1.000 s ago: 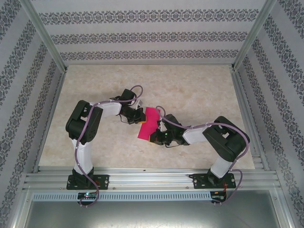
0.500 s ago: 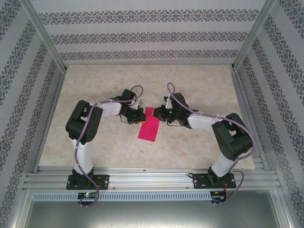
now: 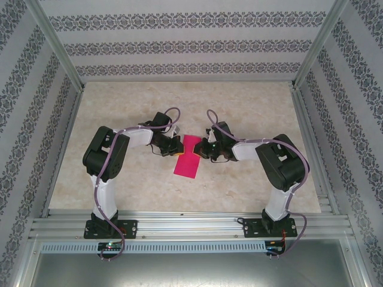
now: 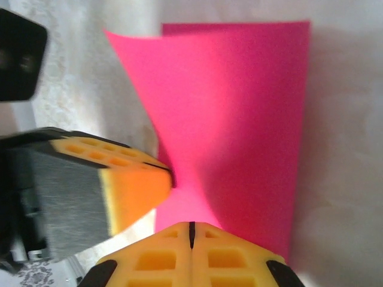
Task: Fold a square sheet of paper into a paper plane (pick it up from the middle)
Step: Fold the square sheet of paper in half at the center of the table.
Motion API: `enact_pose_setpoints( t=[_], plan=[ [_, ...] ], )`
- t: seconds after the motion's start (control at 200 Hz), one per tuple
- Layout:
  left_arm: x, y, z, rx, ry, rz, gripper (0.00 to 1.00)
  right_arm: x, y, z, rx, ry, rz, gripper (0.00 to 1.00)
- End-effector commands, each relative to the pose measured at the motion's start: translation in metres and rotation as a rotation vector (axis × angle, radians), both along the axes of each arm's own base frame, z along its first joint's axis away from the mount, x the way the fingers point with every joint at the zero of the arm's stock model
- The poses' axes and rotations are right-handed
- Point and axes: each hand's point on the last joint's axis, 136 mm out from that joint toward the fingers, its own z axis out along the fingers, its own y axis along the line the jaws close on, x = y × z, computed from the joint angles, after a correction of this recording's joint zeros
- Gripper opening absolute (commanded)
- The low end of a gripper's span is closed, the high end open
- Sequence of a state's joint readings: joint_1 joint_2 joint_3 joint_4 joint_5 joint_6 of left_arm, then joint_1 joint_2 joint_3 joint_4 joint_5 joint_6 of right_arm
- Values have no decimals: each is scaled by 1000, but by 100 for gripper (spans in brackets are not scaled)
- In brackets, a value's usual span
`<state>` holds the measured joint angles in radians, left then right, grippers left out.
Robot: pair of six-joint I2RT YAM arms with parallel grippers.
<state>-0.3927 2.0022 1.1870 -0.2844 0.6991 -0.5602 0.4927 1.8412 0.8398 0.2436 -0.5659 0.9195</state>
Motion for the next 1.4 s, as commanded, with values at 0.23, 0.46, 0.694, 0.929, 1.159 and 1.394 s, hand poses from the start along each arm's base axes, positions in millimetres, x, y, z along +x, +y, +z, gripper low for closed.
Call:
enact_pose_setpoints(
  t=[0.23,0.46,0.694,0.929,1.159,1.394],
  plan=[
    [-40,19,-34,139,138,-26,0,-9,-2,-2,24,1,13,8],
    [-40,19,-34,137,138,-25,0,16,-2,39,10,-89,36,8],
    [-40,19,-34,136,138,-28,0,24,-11,7,-8,-35,8,7],
    [-41,20,-35,144,140,-31,0,14,-17,-24,-18,42,-4,8],
    [-42,21,-35,149,141,-35,0,31,-15,31,19,-44,-17,9],
    [-42,21,-33,145,139,-35,0,49,-16,31,30,-37,-17,9]
  ],
)
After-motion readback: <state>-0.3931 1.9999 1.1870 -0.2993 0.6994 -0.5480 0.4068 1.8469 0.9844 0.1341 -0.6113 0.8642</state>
